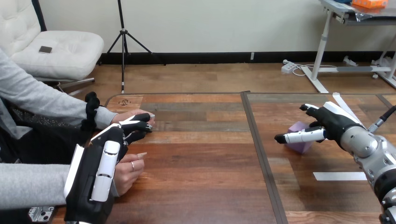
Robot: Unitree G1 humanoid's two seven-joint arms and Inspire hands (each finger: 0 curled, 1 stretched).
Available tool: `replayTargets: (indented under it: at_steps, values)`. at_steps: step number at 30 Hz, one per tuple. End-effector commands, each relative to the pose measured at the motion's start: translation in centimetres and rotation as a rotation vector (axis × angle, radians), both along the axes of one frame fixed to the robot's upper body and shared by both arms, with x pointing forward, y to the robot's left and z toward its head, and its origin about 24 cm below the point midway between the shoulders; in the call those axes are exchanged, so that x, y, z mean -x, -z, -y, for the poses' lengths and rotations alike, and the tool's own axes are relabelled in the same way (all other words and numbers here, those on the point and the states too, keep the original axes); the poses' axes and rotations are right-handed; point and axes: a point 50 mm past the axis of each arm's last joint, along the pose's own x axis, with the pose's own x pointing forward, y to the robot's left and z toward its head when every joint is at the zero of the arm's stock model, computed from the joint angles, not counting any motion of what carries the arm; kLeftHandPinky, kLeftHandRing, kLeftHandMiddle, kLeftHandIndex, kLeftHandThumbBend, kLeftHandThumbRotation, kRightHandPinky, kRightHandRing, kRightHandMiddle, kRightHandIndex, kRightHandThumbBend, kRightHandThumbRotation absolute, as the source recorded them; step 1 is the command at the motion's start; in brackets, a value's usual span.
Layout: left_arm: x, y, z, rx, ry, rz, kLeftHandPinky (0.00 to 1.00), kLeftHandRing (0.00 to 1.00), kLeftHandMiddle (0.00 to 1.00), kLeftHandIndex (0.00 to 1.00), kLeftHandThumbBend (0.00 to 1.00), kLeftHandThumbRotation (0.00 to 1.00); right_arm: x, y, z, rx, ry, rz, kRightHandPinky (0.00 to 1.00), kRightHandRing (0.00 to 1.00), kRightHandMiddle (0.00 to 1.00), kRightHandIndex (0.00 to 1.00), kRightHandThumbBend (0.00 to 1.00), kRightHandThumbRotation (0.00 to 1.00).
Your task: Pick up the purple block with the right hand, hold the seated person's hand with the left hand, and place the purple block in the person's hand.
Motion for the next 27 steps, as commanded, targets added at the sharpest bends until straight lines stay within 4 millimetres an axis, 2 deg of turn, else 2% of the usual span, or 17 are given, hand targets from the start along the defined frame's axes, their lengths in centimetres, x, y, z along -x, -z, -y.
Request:
replayTargets:
  at_steps: [1,14,27]
  values:
    - [-0.90,-1.51,0.00,0.002,0.006,0.076,0.79,0.84,0.78,0.58,0.49,1.00,-0.98,-1.25,-0.80,0.012,-0.026,0.021,0.71,0.90,0.99,0.97,1.00,0.39]
    - [-0.93,-1.42,-0.12,-0.011,0.012,0.084,0.79,0.84,0.79,0.58,0.47,1.00,-0.82,-0.86,-0.75,0.045,-0.021,-0.007,0.76,0.94,0.98,0.95,1.00,0.32]
    - [-0.94,-1.40,-0.09,-0.009,0.014,0.079,0.79,0.84,0.79,0.58,0.46,1.00,-0.76,-0.92,-0.52,0.040,-0.019,-0.003,0.75,0.92,0.97,0.94,1.00,0.29]
